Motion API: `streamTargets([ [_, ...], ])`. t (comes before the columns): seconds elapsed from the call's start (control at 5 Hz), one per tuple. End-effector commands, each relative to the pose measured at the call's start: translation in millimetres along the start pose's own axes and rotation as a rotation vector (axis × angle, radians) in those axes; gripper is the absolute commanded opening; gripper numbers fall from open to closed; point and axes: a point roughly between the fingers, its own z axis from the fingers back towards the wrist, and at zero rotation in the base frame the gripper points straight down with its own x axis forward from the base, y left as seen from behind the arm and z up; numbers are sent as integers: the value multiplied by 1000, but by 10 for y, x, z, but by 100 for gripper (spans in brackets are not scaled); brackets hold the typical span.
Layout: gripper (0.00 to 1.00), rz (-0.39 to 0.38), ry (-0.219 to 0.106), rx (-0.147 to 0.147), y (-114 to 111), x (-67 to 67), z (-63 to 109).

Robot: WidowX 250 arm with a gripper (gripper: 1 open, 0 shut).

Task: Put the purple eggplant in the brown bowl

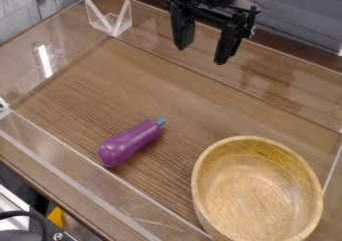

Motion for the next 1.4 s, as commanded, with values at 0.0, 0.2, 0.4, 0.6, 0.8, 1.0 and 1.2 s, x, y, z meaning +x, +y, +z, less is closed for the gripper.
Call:
streamTargets([
  [0.0,100,-8,14,-4,0,-33,-56],
  [0.2,100,-43,14,-4,121,-233,-153],
  [0.4,100,-105,1,5,311,-390,-231],
  [0.6,100,-181,-12,21,486,-545,-306],
  [0.8,100,-221,-31,33,606,-658,-394],
  [1.0,100,-242,-43,44,641,-724,-491],
  [1.2,100,-256,-54,50,660,-743,-603],
])
